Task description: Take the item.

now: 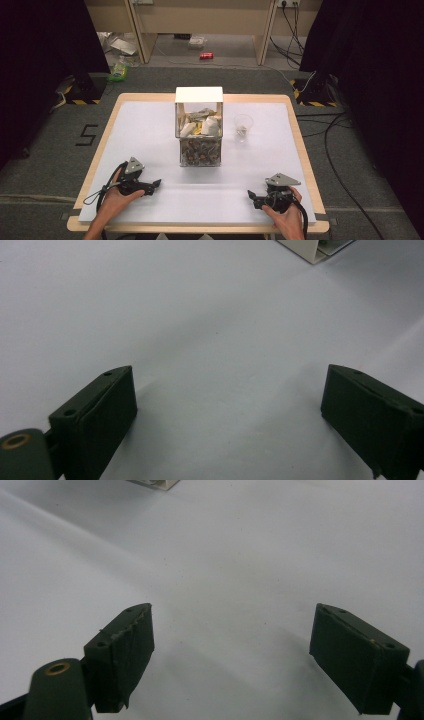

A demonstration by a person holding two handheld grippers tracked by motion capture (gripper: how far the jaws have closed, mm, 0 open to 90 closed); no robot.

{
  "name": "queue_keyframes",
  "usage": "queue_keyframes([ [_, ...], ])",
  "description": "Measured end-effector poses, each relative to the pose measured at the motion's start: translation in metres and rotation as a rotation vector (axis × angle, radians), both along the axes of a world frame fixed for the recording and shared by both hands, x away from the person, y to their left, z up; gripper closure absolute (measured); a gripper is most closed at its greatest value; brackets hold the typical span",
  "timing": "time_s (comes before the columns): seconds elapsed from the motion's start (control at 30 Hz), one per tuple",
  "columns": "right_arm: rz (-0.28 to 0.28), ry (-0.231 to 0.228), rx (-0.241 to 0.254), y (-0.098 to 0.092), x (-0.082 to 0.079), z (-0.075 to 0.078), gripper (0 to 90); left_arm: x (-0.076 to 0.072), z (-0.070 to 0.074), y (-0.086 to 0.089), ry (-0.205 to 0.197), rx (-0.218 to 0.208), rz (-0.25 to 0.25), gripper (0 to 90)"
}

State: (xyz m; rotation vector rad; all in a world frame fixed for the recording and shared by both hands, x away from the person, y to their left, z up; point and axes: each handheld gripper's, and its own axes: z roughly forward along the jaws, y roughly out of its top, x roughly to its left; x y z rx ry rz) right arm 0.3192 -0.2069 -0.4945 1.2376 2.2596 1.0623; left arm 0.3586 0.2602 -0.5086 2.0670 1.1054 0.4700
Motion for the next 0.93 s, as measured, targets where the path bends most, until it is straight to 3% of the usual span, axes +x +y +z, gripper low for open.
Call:
queue_keyframes([
  [0.13, 0.003, 0.017, -0.013, -0.001, -0.001, -0.004, 17.7, 0.0, 0.0, 0.0, 0.0, 0.0, 0.0, 6.7],
  [0.3, 0.021, -0.019, -0.052, 0.002, -0.004, -0.008, 15.1, 0.0, 0.0, 0.0, 0.0, 0.0, 0.0, 6.7],
  [0.5, 0.024, -0.07, -0.016, -0.002, -0.008, -0.014, 14.9, 0.0, 0.0, 0.0, 0.0, 0.0, 0.0, 6.7],
  [0.93, 0.024, -0.072, -0.013, -0.002, -0.009, -0.015, 14.9, 0.0, 0.0, 0.0, 0.0, 0.001, 0.001, 6.7],
])
